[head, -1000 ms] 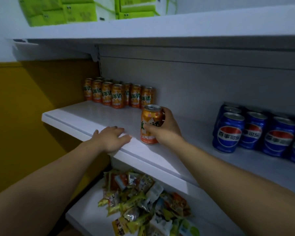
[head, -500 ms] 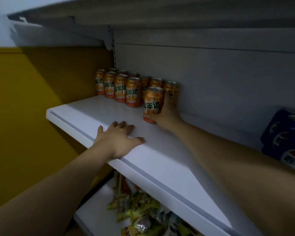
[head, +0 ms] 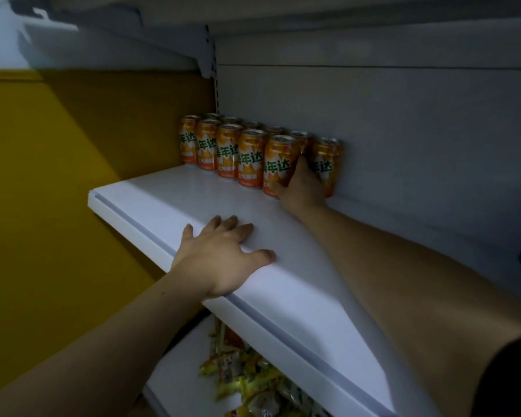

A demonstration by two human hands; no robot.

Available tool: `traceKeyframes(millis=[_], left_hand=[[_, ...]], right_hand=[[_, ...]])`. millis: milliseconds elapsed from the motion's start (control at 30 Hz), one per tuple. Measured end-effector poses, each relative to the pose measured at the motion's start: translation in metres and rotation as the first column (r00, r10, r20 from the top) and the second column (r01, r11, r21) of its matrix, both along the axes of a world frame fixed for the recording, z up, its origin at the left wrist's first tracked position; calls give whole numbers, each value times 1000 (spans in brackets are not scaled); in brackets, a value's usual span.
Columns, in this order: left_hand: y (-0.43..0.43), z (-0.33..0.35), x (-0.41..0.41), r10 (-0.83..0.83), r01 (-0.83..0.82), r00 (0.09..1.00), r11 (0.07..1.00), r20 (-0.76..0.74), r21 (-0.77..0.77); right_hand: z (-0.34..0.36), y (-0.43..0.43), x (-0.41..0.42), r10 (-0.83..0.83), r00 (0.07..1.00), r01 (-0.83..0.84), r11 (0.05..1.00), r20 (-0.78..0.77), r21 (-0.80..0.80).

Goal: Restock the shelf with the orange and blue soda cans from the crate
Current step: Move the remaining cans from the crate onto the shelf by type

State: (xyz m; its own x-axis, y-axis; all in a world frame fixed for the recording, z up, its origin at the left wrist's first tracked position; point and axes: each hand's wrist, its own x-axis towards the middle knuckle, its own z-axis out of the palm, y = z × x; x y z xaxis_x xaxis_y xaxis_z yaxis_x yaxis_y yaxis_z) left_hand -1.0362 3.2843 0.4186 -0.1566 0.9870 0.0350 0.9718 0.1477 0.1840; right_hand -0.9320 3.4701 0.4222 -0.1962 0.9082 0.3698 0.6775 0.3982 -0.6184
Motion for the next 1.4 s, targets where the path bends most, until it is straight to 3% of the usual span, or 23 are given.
traceKeyframes(millis=[267,500,600,767,900,1067,1400], left_hand=[[0,3,0,2,-2,999,1000,45,-3],[-37,26,-3,-43,53,972,998,233,-40],[-81,29,-6,-17,31,918,999,397,-29],[-172,11,-21,94,-87,944,995,317,-39],[-256,-17,-46,228,-199,931,972,285,-128],[-363,-52,-70,420,-367,855,905,304,-217],[-484,-161,-114,680,-517,643,724,352,-457]], right_hand=[[14,-20,7,-7,998,13,992,55,-123],[56,-101,48,145,974,-130,987,175,-93],[64,-139,49,200,952,-182,979,231,-96],[63,-219,15,279,908,-228,955,311,-192],[40,-278,-37,445,821,-389,895,358,-220],[-12,-357,-94,661,645,-533,749,384,-394],[-143,-439,-158,865,358,-544,500,352,-674]])
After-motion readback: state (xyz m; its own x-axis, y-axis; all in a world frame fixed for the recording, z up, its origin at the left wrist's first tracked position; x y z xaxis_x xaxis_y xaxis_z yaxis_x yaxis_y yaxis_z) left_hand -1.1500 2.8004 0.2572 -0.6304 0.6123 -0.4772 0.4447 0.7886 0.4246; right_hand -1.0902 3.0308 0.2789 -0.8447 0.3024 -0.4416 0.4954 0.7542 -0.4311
